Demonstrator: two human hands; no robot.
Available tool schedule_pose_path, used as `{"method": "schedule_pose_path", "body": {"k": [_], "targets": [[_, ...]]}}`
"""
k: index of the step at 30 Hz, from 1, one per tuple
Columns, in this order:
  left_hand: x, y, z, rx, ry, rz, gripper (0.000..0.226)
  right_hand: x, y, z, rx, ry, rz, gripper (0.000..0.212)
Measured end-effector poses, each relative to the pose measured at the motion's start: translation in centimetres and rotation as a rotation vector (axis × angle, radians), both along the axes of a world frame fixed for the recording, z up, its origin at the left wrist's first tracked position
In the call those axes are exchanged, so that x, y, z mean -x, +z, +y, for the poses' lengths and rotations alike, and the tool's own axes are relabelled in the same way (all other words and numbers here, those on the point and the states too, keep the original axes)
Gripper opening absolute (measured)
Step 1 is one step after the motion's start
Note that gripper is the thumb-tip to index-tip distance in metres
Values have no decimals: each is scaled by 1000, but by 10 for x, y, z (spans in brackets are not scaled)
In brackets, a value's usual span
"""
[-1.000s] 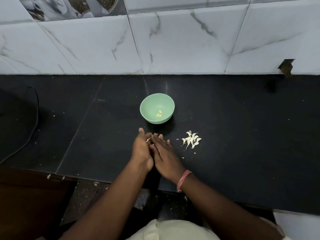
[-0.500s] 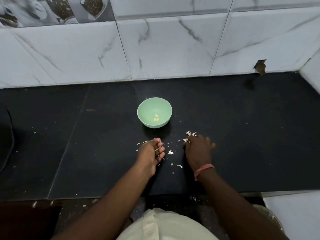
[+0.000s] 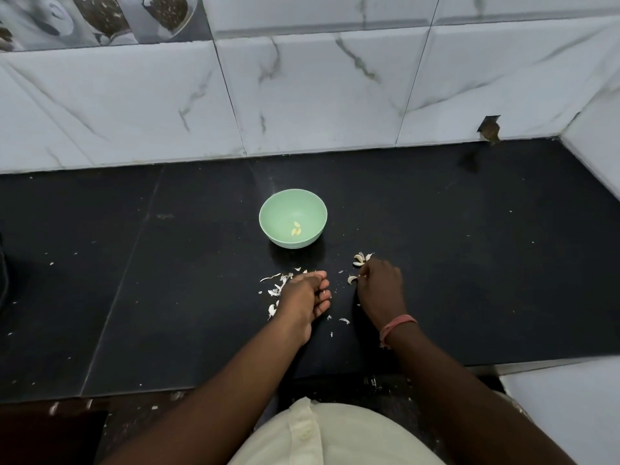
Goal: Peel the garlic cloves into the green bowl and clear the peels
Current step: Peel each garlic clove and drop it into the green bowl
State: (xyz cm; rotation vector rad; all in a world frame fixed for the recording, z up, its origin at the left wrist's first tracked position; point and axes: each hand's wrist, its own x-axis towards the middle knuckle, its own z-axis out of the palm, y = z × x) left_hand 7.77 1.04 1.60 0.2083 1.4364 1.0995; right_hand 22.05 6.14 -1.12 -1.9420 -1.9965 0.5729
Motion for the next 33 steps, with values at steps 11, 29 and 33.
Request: {"method": "schedule_pose_path", "body": {"k": [11,29,33], "targets": [[-26,-7,12,-123,-128,108,17,-8,5,-7,-102,12,340,10],[-35,-7,19,-142,-203,144,13,-17,16,-18,236,-228,1074,11],[-38,-7,19,-135,-184,241,19,-13,15,-22,200,-202,1045,10]]}}
